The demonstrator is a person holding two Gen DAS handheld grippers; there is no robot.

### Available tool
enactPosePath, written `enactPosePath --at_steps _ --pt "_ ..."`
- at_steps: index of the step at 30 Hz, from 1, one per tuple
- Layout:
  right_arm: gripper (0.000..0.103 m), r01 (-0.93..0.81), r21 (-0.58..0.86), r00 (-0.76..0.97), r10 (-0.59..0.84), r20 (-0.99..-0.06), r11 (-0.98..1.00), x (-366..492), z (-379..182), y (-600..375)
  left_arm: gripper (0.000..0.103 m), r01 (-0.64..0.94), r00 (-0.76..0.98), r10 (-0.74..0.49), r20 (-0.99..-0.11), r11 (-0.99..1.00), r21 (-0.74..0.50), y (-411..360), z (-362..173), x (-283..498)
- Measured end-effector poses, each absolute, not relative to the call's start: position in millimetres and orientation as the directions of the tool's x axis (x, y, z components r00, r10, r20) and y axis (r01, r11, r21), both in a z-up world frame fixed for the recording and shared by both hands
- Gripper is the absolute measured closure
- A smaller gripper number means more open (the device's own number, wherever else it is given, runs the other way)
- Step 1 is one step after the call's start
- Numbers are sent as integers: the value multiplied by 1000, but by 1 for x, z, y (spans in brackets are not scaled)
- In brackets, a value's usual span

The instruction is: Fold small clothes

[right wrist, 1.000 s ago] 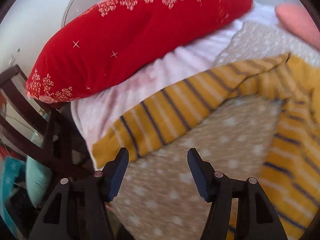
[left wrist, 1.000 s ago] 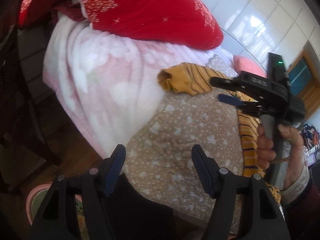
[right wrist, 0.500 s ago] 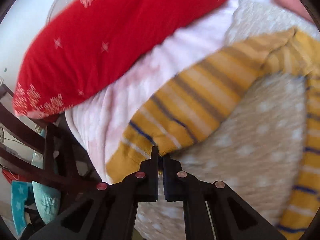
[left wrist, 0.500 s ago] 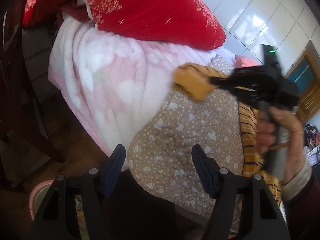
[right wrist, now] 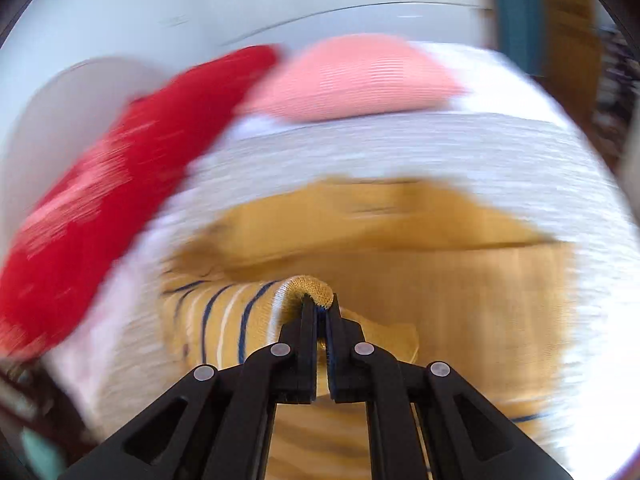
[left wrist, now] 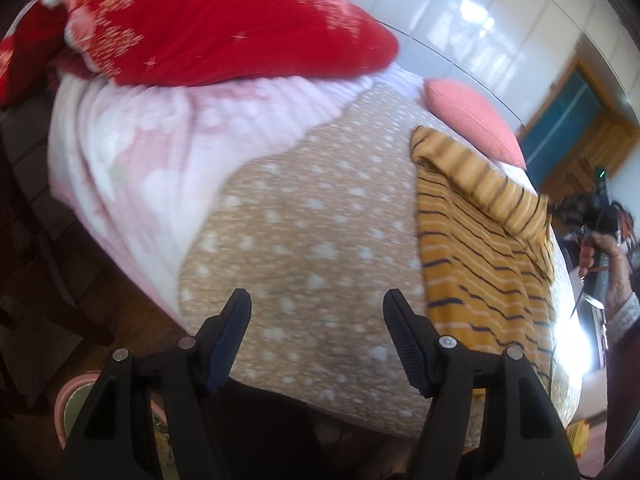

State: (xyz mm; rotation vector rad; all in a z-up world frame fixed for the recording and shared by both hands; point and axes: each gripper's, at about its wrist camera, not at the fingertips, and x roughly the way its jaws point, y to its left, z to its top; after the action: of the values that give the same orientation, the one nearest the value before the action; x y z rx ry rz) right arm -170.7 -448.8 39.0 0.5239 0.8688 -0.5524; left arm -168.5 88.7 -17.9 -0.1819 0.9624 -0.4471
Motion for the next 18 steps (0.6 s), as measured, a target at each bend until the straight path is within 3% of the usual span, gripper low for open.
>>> enactPosePath --at_steps 4,6,11,14,18 --pt "79 714 388 582 -186 -792 584 -244 18 -503 35 335 476 -450 -756 887 -318 64 -13 -175" --pt "72 715 400 593 -195 -781 574 -271 14 -509 34 358 459 -446 -768 884 -299 51 -14 -177" --pt "72 682 453 634 -155 -758 575 -310 4 -519 34 415 408 -472 -782 858 -301 13 -14 -182" --pt "61 639 491 674 -123 -728 593 -318 -2 -523 34 447 388 -481 -786 844 -296 -7 -13 -188" --pt "55 598 509 711 -115 -694 619 -303 -7 -517 34 482 388 -473 -791 836 -264 -21 -8 -197"
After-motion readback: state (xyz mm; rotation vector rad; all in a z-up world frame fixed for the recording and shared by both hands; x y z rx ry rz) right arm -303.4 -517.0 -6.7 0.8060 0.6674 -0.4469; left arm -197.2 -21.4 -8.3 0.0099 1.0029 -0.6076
